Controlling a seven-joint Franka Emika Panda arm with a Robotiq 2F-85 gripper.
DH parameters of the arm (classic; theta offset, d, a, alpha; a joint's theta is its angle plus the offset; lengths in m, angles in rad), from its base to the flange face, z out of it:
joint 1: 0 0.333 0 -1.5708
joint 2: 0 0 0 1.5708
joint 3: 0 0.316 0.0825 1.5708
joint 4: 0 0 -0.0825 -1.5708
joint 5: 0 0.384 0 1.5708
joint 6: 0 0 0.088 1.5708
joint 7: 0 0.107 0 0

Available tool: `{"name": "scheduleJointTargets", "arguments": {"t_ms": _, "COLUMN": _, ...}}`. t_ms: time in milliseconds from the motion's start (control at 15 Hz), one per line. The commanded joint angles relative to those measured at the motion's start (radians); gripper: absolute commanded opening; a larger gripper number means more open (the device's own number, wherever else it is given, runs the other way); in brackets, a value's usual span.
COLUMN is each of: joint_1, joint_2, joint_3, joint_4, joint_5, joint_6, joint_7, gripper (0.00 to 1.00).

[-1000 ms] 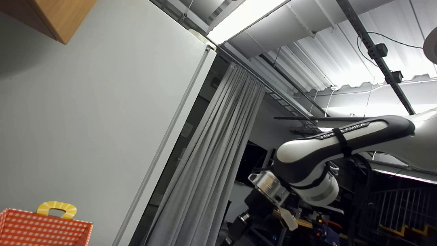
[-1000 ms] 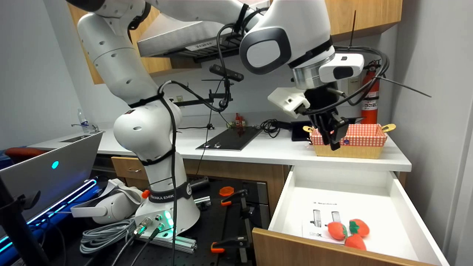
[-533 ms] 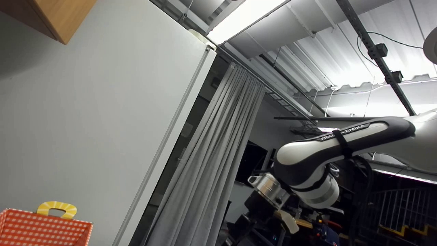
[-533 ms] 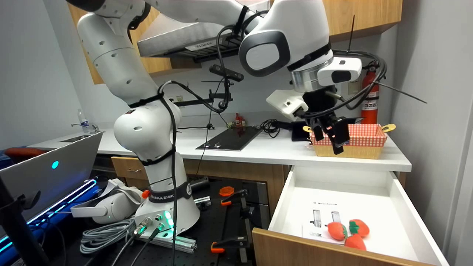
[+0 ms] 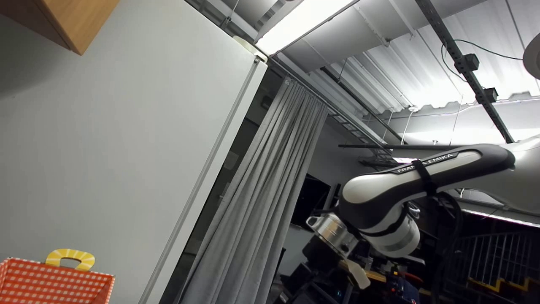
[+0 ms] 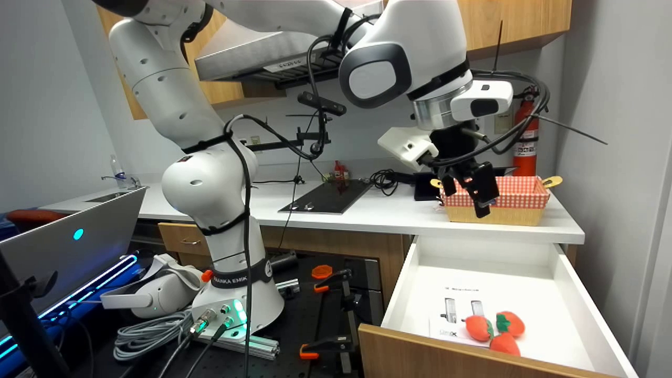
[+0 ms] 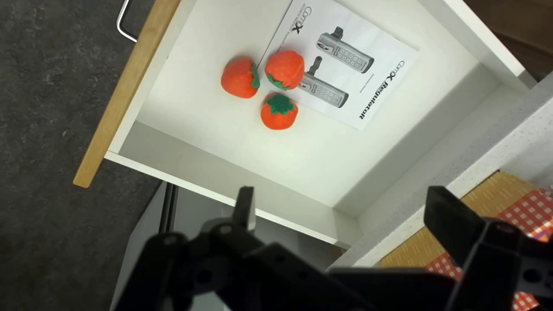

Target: Open the top drawer of the kitchen unit

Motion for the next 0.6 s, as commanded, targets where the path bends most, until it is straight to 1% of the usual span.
{"name": "scheduleJointTargets", "arguments": {"t_ms": 0, "joint_1": 0.013, "joint_2": -0.052, "joint_3": -0.019, "joint_4": -0.028, "joint_5": -0.012, "joint_6": -0.029, "joint_7": -0.024, "gripper": 1.00}}
{"name": "scheduleJointTargets", "arguments": {"t_ms": 67, "joint_1": 0.008, "joint_2": -0.052, "joint_3": -0.013, "joint_4": -0.029, "joint_5": -0.027, "joint_6": -0.039, "joint_7": -0.008, "gripper": 1.00}}
{"name": "scheduleJointTargets", "arguments": {"t_ms": 133, "joint_1": 0.013, "joint_2": -0.009, "joint_3": -0.013, "joint_4": -0.008, "joint_5": -0.014, "joint_6": -0.002, "joint_7": 0.003, "gripper": 1.00}}
{"name": "scheduleJointTargets", "arguments": {"t_ms": 533, "joint_1": 0.013, "joint_2": -0.017, "joint_3": -0.014, "joint_4": -0.018, "joint_5": -0.020, "joint_6": -0.003, "joint_7": 0.004, "gripper": 1.00}}
